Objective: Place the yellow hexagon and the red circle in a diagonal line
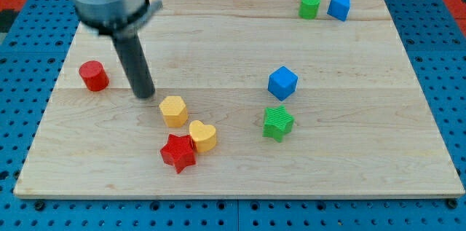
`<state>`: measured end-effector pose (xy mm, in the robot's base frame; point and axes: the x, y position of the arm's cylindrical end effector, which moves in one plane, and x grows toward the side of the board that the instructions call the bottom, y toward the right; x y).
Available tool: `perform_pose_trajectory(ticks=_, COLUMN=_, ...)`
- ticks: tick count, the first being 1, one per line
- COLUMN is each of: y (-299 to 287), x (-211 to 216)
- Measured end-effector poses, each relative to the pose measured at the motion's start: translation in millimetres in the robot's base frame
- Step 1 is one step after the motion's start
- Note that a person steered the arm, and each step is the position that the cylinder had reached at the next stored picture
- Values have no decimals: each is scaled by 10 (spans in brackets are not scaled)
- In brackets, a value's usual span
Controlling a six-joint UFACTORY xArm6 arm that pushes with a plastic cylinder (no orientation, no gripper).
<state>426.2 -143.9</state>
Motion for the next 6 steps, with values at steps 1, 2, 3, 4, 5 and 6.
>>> perform_pose_trajectory(ticks=1, y=63, x=-328)
perform_pose_trajectory(ticks=2, y=-567, x=-426)
perform_pose_trajectory(ticks=3, y=-931, x=-70)
perform_pose_trajectory(ticks=4, y=-230, x=487)
perform_pose_trajectory(ticks=5, y=-339, x=-198)
perform_pose_trajectory(ticks=6, y=-995, x=-609)
